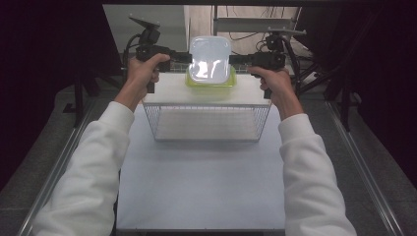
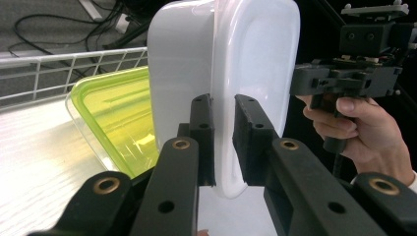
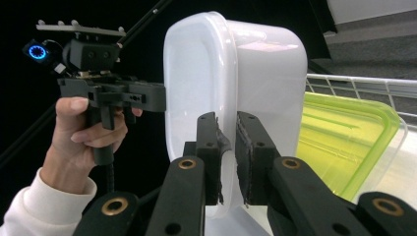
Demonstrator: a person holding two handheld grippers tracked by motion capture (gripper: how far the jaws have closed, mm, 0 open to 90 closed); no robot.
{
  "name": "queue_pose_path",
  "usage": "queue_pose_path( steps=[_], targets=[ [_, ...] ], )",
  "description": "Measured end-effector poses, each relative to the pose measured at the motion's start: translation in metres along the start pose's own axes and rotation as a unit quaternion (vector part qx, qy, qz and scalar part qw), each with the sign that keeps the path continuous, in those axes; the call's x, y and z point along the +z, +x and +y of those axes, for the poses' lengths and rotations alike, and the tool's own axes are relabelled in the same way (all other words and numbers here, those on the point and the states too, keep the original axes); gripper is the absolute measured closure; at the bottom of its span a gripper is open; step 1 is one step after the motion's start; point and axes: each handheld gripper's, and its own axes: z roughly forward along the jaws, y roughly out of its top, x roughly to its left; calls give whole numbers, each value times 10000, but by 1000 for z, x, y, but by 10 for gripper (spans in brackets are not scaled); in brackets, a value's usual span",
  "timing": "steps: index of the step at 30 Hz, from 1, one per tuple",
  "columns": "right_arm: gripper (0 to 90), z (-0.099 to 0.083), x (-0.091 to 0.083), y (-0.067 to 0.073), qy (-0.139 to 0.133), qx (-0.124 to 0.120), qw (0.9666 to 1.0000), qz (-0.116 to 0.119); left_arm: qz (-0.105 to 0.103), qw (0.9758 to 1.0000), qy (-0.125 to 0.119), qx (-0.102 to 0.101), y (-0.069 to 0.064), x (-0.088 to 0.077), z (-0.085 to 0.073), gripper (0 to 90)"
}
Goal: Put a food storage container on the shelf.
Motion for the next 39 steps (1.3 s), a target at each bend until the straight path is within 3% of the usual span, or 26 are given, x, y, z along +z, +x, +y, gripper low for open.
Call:
queue_pose_path(
  steps=[11,18,23,30,33,35,39],
  targets=[
    [803,1,3,-10,26,199,9998,-89,97,9999,62,-99,6,9,1,790],
    [794,3,5,-20,-7,468,9989,-42,-142,9991,8,-387,16,14,5,792],
    [785,5,8,-28,-158,716,9973,52,-258,9968,-57,-750,25,17,9,789],
    [773,6,13,-41,-339,1122,9930,162,-403,9915,-197,-1222,37,23,13,782],
    [765,7,15,-46,-385,1297,9907,152,-393,9900,-215,-1335,41,26,14,776],
    [756,6,17,-49,-348,1364,9900,53,-303,9903,-181,-1341,43,29,14,771],
    [759,6,18,-54,-452,1461,9882,56,-338,9902,-260,-1329,44,30,13,777]
  ],
)
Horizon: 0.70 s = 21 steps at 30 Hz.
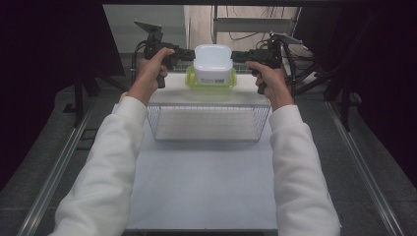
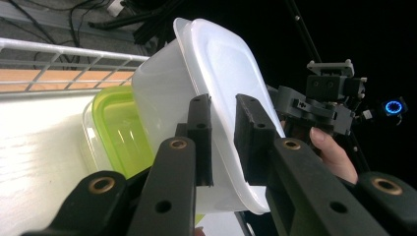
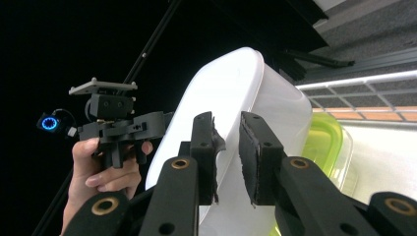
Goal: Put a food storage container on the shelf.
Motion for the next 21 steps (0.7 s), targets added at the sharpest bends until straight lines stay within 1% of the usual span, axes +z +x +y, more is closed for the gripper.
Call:
queue_pose_path(
  steps=[5,6,8,10,11,13,15,16,17,18,19,20,21],
  targets=[
    [757,0,0,0,-11,20,10000,2,-13,10000,-13,16,0,0,-1,773],
    [753,0,0,0,-11,19,10000,-8,24,10000,2,37,-1,0,-1,772],
    [719,-1,0,2,-13,-2,10000,-21,27,9999,-36,116,-3,-1,-1,747],
    [681,-3,-1,6,-52,-147,9998,-105,11,9995,-199,232,-7,-5,-2,702],
    [660,-3,-3,9,-92,-234,9996,-146,94,9991,-260,312,-10,-8,-2,670],
    [619,-4,-8,15,-153,-436,9987,-203,249,9975,-368,558,-16,-14,-4,604],
    [591,-4,-13,22,-199,-678,9972,-239,426,9945,-470,834,-24,-20,-7,553],
    [575,-4,-16,25,-204,-802,9962,-285,458,9932,-484,959,-27,-23,-10,529],
    [558,-5,-19,27,-190,-928,9950,-320,447,9926,-493,1014,-31,-25,-12,510],
    [541,-6,-22,29,-158,-1058,9935,-399,447,9926,-493,1014,-31,-25,-12,485],
    [521,-8,-25,32,-123,-1223,9912,-499,531,9895,-464,1258,-38,-30,-17,464],
    [497,-10,-28,35,-80,-1372,9889,-572,546,9880,-461,1367,-41,-33,-20,444],
    [473,-13,-31,39,-42,-1488,9869,-614,501,9871,-460,1449,-44,-37,-23,426]
  ],
)
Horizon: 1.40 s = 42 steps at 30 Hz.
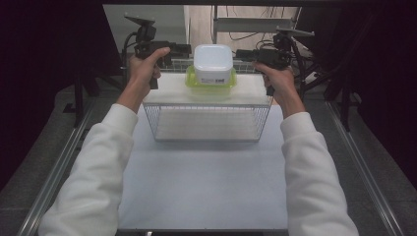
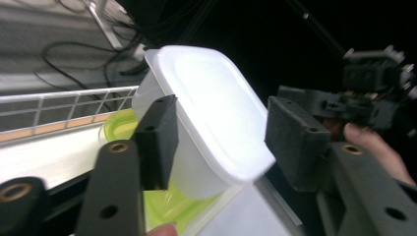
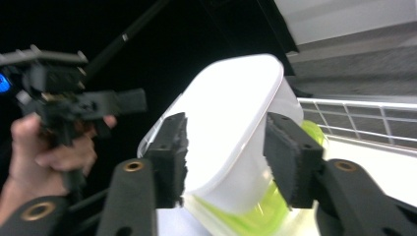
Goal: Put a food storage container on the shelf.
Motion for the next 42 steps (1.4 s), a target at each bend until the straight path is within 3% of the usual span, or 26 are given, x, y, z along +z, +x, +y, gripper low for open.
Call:
queue_pose_path(
  steps=[2,5,8,12,16,19,28,35,42],
  targets=[
    [451,-3,-9,9,16,-186,9998,-35,-39,9997,-44,217,-5,-10,-3,394],
    [421,-9,-21,20,80,-519,9986,-104,77,9984,-25,562,-15,-25,-8,366],
    [403,-19,-32,26,184,-688,9973,-159,250,9951,43,957,-27,-36,-21,357],
    [387,-37,-45,32,319,-989,9943,-215,208,9932,138,1136,-33,-47,-43,344],
    [379,-57,-56,41,415,-1095,9925,-345,208,9923,279,1191,-34,-57,-71,340],
    [372,-72,-66,43,430,-1166,9914,-402,381,9889,391,1382,-35,-64,-93,333],
    [361,-119,-81,32,575,-1359,9885,-343,246,9908,307,1298,-21,-79,-150,327],
    [359,-165,-80,19,610,-1365,9888,1,244,9909,287,1291,-9,-78,-190,323],
    [359,-211,-79,9,805,-1611,9835,-146,390,9896,492,1295,3,-74,-230,321]
  ],
)
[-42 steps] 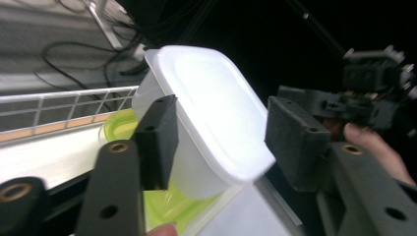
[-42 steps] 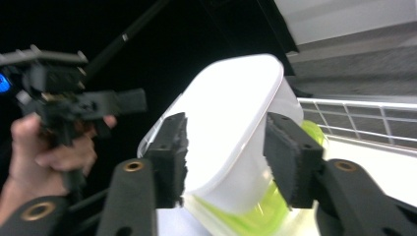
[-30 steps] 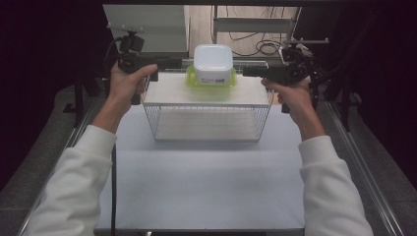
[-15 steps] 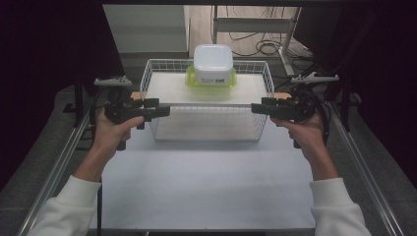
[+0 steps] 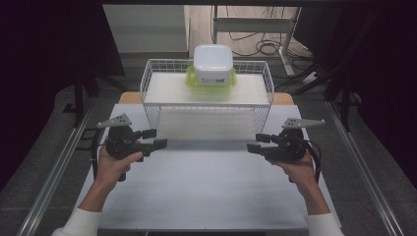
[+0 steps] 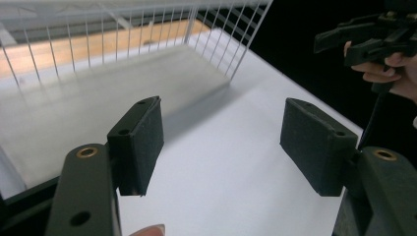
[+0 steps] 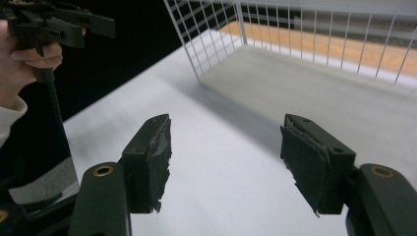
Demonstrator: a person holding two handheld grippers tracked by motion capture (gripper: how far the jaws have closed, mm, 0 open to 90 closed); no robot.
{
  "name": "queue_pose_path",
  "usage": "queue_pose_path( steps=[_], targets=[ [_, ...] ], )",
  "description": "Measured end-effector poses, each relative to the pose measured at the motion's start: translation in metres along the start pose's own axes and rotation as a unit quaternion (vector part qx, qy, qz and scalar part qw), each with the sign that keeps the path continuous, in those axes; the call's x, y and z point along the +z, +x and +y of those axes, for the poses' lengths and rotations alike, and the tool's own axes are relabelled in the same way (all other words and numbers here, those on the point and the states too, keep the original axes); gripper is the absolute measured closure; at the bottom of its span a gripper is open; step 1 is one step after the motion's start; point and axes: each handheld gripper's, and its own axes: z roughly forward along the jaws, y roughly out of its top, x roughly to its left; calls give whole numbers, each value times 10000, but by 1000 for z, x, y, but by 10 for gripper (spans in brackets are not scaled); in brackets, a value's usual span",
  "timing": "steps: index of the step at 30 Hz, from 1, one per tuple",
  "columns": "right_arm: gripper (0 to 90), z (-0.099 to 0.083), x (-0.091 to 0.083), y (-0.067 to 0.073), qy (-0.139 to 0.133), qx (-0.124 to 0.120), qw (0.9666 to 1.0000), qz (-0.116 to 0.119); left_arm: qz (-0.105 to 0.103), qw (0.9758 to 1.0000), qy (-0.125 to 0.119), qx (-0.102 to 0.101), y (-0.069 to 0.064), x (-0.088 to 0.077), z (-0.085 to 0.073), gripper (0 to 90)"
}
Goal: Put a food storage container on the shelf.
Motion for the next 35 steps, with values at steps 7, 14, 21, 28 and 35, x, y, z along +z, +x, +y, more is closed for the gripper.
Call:
queue_pose_path(
  steps=[7,14,21,28,35],
  targets=[
    [349,-35,7,0,134,24,9999,-100,129,9995,246,-134,5,8,-28,320],
    [311,-54,9,-5,324,89,9990,-310,393,9979,476,-204,10,12,-57,315],
    [282,-66,11,-10,423,131,9973,-588,682,9958,599,-135,11,15,-70,288],
    [263,-66,10,-9,412,52,9966,-708,782,9952,582,-42,10,17,-70,235],
    [247,-67,11,-12,378,71,9968,-702,853,9947,568,-39,11,16,-70,202]
  ],
)
